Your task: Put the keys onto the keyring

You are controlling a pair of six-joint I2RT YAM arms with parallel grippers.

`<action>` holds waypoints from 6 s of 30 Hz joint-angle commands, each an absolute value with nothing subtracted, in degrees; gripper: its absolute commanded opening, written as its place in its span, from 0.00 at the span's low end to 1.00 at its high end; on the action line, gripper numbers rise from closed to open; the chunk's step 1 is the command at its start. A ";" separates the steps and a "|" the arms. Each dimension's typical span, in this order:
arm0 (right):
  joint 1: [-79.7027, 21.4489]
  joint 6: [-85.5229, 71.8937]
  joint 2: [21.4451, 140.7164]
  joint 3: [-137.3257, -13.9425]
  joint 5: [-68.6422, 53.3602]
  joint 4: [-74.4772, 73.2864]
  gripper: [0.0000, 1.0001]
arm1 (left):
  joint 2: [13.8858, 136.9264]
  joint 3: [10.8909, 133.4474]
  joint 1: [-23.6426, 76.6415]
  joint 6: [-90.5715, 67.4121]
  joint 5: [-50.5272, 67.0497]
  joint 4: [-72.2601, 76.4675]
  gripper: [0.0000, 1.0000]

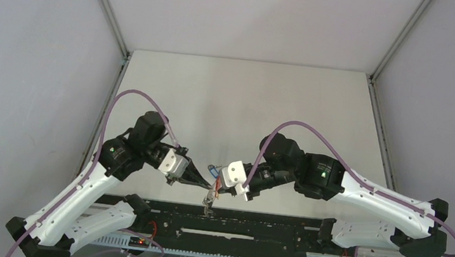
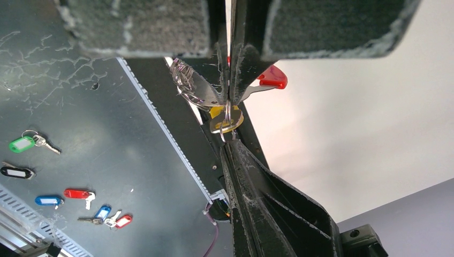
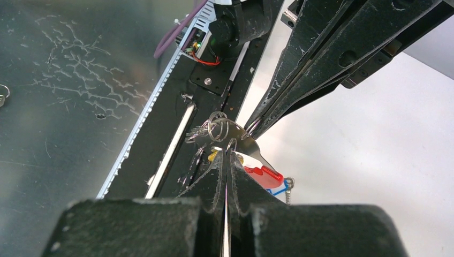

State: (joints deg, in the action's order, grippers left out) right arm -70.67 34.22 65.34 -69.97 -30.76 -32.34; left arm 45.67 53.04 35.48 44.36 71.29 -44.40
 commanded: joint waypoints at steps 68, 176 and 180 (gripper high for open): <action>-70.75 32.56 67.17 -74.71 -29.92 -26.93 0.00 | 45.31 55.29 35.15 43.70 71.68 -42.29 0.00; -61.73 -20.91 63.58 -36.56 3.85 -13.36 0.00 | 54.44 56.10 16.08 71.44 61.70 -66.71 0.00; -55.06 -18.56 70.40 -37.35 -1.46 -7.57 0.00 | 54.49 56.38 16.07 71.44 61.87 -66.69 0.00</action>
